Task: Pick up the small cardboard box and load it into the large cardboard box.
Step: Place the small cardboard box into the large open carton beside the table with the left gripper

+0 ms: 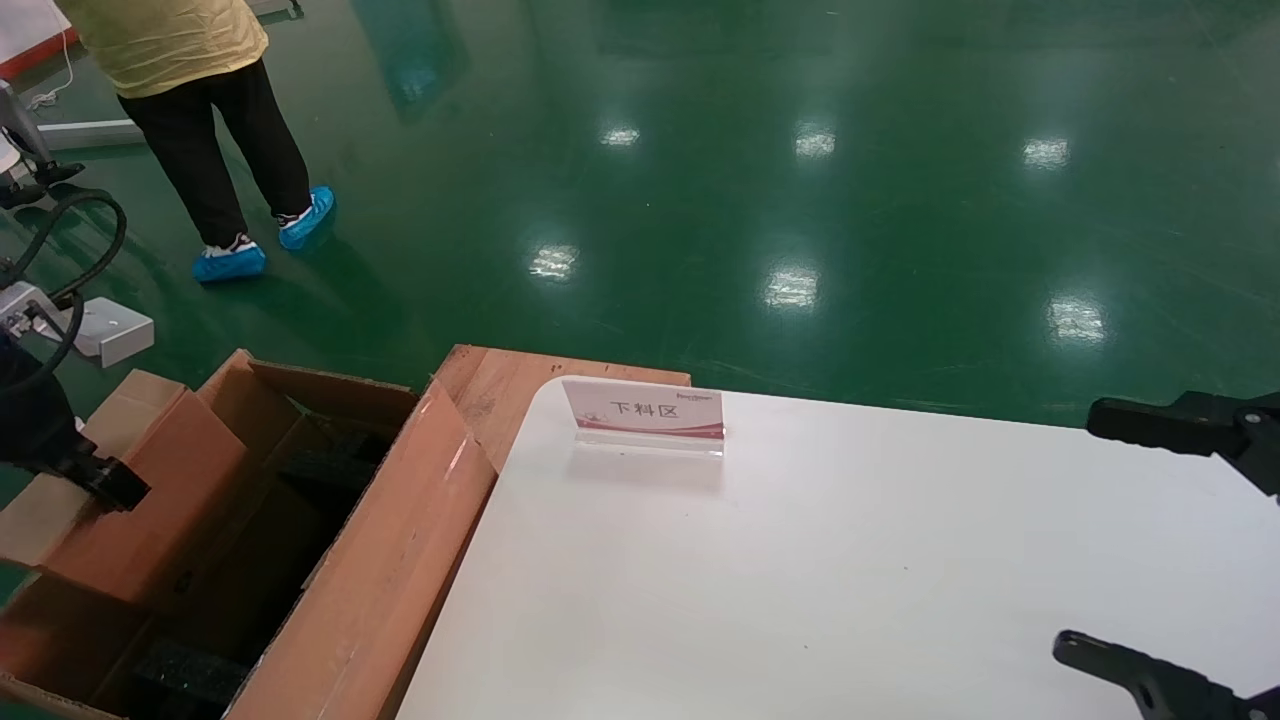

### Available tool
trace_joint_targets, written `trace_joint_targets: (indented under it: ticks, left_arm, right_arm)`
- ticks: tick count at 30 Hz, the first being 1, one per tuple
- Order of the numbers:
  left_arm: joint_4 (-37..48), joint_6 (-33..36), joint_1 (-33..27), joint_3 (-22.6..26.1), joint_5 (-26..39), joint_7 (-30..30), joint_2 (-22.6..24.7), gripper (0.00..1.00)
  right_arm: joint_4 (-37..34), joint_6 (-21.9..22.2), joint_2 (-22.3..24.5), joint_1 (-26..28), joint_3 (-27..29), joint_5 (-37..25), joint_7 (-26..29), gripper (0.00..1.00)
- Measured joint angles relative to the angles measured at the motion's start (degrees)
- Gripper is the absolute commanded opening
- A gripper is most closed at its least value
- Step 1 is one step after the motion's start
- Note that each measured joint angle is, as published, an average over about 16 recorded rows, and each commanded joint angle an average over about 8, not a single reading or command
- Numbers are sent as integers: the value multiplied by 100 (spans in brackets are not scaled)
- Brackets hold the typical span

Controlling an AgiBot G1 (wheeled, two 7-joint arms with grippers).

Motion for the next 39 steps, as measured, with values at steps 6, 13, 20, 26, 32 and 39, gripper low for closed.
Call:
trace_joint_targets:
  ticks: [6, 13, 20, 26, 32, 39]
  left_arm:
    - [244, -127, 225, 10, -55, 132, 8, 0]
    - [563, -288, 554, 17, -150, 251, 43, 0]
    - [945, -485, 966, -2, -291, 353, 141, 0]
    - [1320, -653, 1368, -43, -458, 461, 262, 0]
    - [1717, -782, 1769, -99, -651, 604, 395, 0]
    - [2163, -823, 2166, -153, -845, 789, 569, 19]
  right_arm:
    - [0, 1, 1, 0, -2, 1, -1, 100]
    - [0, 2, 2, 1, -4, 3, -2, 100]
    - [0, 3, 3, 1, -6, 4, -3, 100]
    - [0, 4, 3, 2, -8, 6, -4, 100]
    - [0, 4, 4, 2, -10, 7, -5, 100]
    - [0, 5, 5, 2, -12, 8, -6, 100]
